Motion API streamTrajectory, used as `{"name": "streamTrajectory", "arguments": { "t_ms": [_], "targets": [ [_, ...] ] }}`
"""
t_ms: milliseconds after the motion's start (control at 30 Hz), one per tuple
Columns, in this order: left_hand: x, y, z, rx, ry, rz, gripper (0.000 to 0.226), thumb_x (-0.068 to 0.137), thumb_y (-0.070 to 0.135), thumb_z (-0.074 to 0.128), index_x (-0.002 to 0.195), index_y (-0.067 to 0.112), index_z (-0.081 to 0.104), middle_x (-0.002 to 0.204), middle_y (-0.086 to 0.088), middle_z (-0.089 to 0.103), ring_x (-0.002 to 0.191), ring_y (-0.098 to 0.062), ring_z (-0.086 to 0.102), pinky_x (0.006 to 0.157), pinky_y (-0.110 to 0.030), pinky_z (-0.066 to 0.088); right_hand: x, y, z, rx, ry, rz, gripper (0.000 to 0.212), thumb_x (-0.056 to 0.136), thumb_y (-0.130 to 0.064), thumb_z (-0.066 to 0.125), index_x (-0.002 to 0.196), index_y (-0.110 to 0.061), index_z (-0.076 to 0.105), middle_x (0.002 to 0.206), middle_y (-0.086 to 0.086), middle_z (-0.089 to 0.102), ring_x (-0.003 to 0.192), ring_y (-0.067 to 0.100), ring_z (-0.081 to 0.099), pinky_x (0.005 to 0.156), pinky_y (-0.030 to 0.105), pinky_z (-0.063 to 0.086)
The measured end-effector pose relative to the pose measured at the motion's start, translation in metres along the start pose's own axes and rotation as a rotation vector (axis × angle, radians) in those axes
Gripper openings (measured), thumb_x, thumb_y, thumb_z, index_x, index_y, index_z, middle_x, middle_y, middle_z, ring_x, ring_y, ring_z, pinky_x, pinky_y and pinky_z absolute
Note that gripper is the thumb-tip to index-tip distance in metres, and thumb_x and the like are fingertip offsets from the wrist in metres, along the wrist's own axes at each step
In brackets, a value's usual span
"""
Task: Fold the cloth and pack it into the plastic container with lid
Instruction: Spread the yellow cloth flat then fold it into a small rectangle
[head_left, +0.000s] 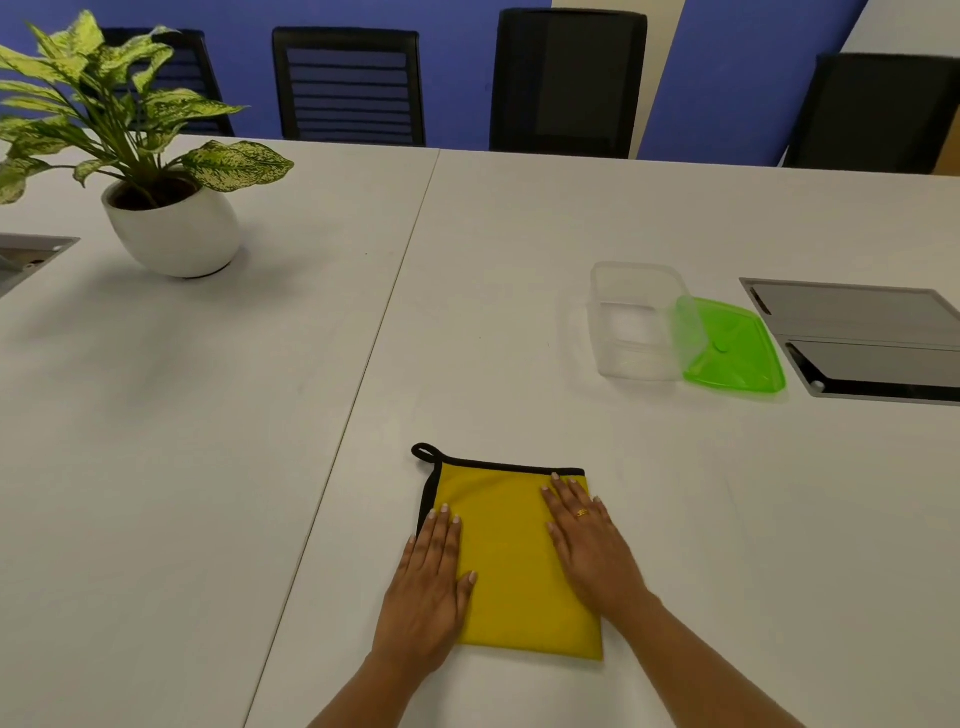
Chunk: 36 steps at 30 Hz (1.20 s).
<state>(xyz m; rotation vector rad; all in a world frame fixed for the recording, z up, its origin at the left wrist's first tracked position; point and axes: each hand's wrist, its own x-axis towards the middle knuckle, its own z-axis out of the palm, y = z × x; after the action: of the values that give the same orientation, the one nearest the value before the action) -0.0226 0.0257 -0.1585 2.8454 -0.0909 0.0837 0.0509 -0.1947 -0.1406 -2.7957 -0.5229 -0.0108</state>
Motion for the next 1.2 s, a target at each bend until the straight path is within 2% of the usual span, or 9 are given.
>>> {"name": "streamTrajectory", "arguments": {
  "t_ms": [100, 167, 267, 467, 600, 700, 800, 1033, 1200],
  "targets": [
    [0.000, 0.001, -0.003, -0.002, -0.020, -0.003, 0.061, 0.097, 0.049, 0.012, 0.148, 0.017, 0.004, 0.159, 0.004, 0.004, 0.144, -0.003, -0.013, 0.113, -0.020, -0.004, -0.016, 0.020, -0.007, -0.014, -0.043, -0.109, 0.045, 0.097, -0.046, 0.003, 0.142, -0.045, -0.007, 0.151, 0.000, 0.028, 0.140, 0.006, 0.010, 0.111, 0.013, -0.007],
    [0.000, 0.001, -0.003, -0.012, -0.028, -0.001, 0.060, 0.097, 0.049, 0.013, 0.147, 0.016, 0.008, 0.157, 0.001, 0.014, 0.144, -0.003, -0.012, 0.113, -0.021, -0.003, -0.029, 0.032, -0.013, -0.055, -0.068, -0.204, 0.047, 0.100, -0.038, 0.008, 0.145, -0.036, -0.002, 0.156, -0.005, 0.015, 0.143, 0.003, 0.000, 0.114, 0.015, -0.005],
    [-0.001, 0.000, -0.004, -0.009, -0.027, 0.011, 0.061, 0.097, 0.049, 0.011, 0.148, 0.017, 0.002, 0.159, 0.004, 0.000, 0.144, -0.004, -0.013, 0.113, -0.021, -0.004, -0.051, 0.044, -0.021, -0.100, -0.098, -0.341, 0.049, 0.100, -0.032, 0.014, 0.147, -0.028, 0.003, 0.157, -0.013, -0.009, 0.144, 0.003, -0.007, 0.115, 0.020, -0.003],
    [0.000, -0.001, -0.003, 0.007, -0.030, 0.023, 0.061, 0.097, 0.050, 0.008, 0.148, 0.019, -0.006, 0.156, 0.010, -0.020, 0.143, -0.003, -0.019, 0.112, -0.020, -0.007, -0.068, 0.031, -0.034, -0.137, -0.202, -0.537, 0.052, 0.094, -0.038, 0.033, 0.144, -0.026, 0.025, 0.145, -0.004, 0.041, 0.136, 0.011, 0.028, 0.108, 0.027, 0.031],
    [0.001, -0.001, -0.008, -0.005, -0.051, 0.037, 0.061, 0.097, 0.051, 0.010, 0.148, 0.020, -0.005, 0.158, 0.010, -0.013, 0.143, -0.002, -0.018, 0.113, -0.018, -0.008, -0.070, 0.031, -0.036, -0.094, -0.212, -0.544, 0.052, 0.096, -0.043, 0.027, 0.145, -0.028, 0.016, 0.147, -0.003, 0.038, 0.137, 0.011, 0.028, 0.110, 0.030, 0.030],
    [0.003, -0.003, -0.019, 0.021, -0.121, 0.075, 0.060, 0.097, 0.052, 0.011, 0.148, 0.021, 0.007, 0.153, 0.002, 0.022, 0.145, -0.005, -0.006, 0.114, -0.026, -0.005, -0.067, 0.031, -0.038, -0.108, -0.276, -0.514, 0.050, 0.097, -0.046, 0.022, 0.144, -0.032, 0.016, 0.148, -0.008, 0.038, 0.136, 0.006, 0.032, 0.109, 0.028, 0.032],
    [-0.001, -0.004, -0.034, 0.053, -0.207, 0.218, 0.057, 0.095, 0.056, 0.015, 0.136, 0.025, 0.040, 0.144, 0.002, 0.044, 0.135, -0.011, 0.038, 0.114, -0.034, -0.002, -0.066, 0.029, -0.040, 0.077, -0.354, -0.420, 0.042, 0.097, -0.050, 0.020, 0.139, -0.046, 0.023, 0.148, -0.013, 0.031, 0.137, -0.006, 0.020, 0.112, 0.020, 0.021],
    [-0.007, -0.006, -0.044, 0.106, -0.152, 0.582, 0.059, 0.072, 0.072, 0.045, 0.119, 0.037, 0.048, 0.120, 0.021, 0.062, 0.110, 0.002, 0.060, 0.093, -0.022, 0.049, -0.068, 0.012, -0.044, 0.704, -0.319, -0.023, 0.042, 0.078, -0.076, 0.026, 0.120, -0.072, 0.024, 0.130, -0.045, 0.039, 0.119, -0.023, 0.037, 0.102, -0.001, 0.026],
    [0.002, -0.014, -0.066, -0.161, -0.099, 0.348, 0.065, 0.047, 0.049, 0.079, 0.103, 0.036, 0.047, 0.082, 0.018, 0.070, 0.065, 0.003, 0.065, 0.058, -0.004, 0.046, -0.068, 0.008, -0.055, 0.842, -0.231, 0.134, 0.042, 0.071, -0.082, 0.032, 0.108, -0.067, 0.045, 0.107, -0.038, 0.058, 0.101, -0.004, 0.058, 0.086, 0.004, 0.040]
  ]
}}
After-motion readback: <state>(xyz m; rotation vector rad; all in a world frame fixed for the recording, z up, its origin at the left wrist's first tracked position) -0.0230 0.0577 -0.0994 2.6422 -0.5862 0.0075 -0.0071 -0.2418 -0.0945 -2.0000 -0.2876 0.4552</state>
